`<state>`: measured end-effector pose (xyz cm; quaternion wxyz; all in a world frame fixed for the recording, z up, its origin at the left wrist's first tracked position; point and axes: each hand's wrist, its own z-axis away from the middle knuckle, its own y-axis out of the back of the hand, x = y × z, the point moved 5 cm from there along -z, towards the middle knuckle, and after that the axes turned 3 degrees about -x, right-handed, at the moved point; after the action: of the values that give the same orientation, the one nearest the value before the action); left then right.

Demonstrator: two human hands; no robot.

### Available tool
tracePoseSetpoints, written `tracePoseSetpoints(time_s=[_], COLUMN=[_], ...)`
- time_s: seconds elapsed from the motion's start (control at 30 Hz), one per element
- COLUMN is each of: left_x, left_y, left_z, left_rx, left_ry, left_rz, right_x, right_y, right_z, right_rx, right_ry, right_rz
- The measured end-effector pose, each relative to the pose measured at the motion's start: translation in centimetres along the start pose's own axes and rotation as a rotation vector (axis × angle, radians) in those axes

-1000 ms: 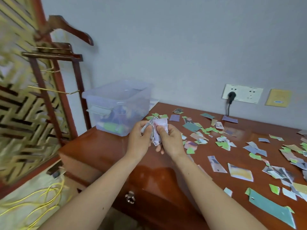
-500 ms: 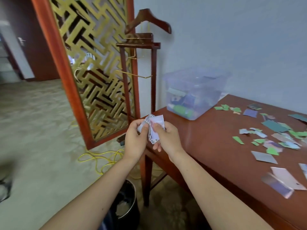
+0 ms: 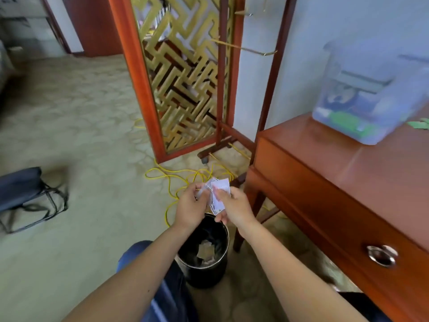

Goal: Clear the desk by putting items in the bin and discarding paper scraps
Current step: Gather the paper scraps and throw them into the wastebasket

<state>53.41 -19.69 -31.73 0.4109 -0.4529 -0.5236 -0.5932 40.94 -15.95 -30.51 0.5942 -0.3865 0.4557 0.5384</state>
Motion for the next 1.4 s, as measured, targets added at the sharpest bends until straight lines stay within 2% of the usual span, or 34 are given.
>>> tracePoseSetpoints(time_s=[0.3,0.5,0.63,0.77,0.87,1.0,1.13,1.4], left_x=[-10.5,-15.5,-17.5,-18.7,-19.0,-17.8,-14.1,-3.4], left_y=[-0.3,-1.5,-2.1,-2.4,-2.3,-2.3,-2.7,-3.1], left_z=[-2.3,-2.9,-3.3,-3.4,-3.4,-3.5,-3.6,-2.4], left_rx=[-0.130,-0.209,-0.170,-0.149,-0.101,-0.122,-0.130,-0.137], left_ry=[0.354,0.614,0.803,0.943,0.936,0.852,0.709,0.410], left_rz=[-0.076,0.039,0.106,0.086,0.036,0.026,0.023,0.165], right_x=[10.1,15.2,16.8,18.4,18.5,17.2,13.9,4.2], right_y=[-2.4,-3.5,-3.8,-2.8,-1.7,-0.8,-0.3,1.1], right_z=[-6.0,-8.5,-9.1,-9.1,-8.8,-8.7,-8.4,-4.6], right_rx=[-0.092,-0.137,-0.193,-0.218,-0.145,-0.092,-0.028,0.128], right_ry=[-0.351,-0.526,-0.624,-0.719,-0.737,-0.663,-0.492,-0.113], right_rz=[0.155,0.190,0.119,0.182,0.225,0.213,0.226,0.125])
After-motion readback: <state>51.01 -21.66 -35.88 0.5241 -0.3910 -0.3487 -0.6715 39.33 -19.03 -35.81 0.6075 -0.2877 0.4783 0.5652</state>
